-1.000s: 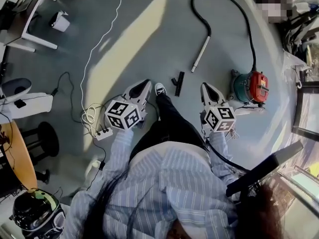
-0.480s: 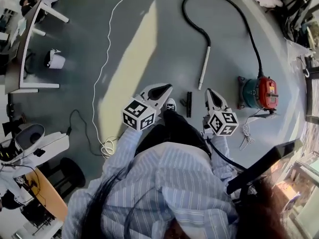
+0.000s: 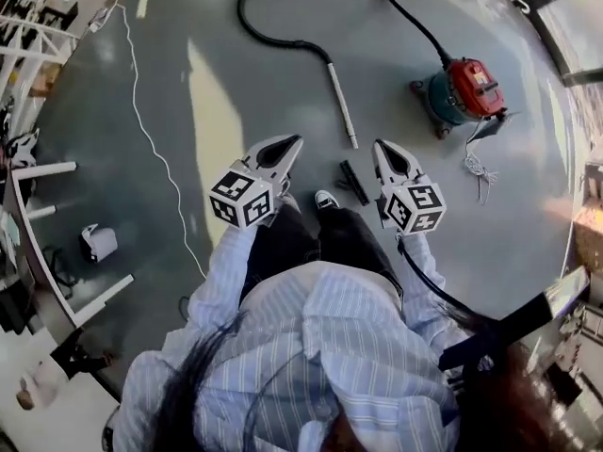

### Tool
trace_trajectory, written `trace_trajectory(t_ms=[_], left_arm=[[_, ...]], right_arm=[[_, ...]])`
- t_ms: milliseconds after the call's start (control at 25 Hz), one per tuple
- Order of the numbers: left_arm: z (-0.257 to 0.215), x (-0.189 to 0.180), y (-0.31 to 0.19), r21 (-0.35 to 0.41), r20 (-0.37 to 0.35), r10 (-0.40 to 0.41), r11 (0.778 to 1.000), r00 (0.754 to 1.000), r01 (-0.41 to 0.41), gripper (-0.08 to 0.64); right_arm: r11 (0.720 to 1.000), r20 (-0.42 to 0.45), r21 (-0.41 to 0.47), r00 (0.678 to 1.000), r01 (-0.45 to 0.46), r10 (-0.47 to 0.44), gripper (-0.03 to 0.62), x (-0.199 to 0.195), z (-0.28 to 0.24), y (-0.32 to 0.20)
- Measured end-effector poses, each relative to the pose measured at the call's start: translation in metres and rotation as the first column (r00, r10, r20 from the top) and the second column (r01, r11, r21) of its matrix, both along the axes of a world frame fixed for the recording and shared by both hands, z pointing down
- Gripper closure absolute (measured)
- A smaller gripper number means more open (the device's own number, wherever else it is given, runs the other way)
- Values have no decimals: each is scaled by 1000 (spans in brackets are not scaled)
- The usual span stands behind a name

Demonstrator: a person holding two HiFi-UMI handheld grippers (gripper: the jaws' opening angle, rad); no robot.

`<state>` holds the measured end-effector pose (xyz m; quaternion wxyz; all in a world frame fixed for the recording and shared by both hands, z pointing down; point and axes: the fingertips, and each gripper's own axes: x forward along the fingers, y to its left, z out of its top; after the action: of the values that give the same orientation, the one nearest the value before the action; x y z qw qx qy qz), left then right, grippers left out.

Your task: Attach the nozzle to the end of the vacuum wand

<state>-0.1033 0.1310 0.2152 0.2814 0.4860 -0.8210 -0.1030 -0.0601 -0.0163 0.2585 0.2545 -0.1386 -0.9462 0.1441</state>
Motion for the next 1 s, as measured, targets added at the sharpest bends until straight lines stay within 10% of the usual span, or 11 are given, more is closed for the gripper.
trace_trajectory(t_ms=[240,280,480,800,1000], left_arm=[[16,-65,-52,1,21,359,933,933,-359,554],[19,-69,-57,3,21,421,907,907,-421,554],[53,-73,-66,-42,-39,672,738,739,-674,552],[123,-60,-82,-62,-113,778,615,618,-786,540],[176,-26,-103,-166,-36,884,454,466,-875,476]], right_arm=[[971,-130,-113,972,-212,197,544,-1,25,-8],[961,-151,-149,966,-232,209,454,0,30,-3],[883,-148,-144,892,-447,427,448,16,51,12],[790,-194,-187,810,-584,554,428,60,105,21],[783,-251,-51,767,-619,590,399,115,171,23]])
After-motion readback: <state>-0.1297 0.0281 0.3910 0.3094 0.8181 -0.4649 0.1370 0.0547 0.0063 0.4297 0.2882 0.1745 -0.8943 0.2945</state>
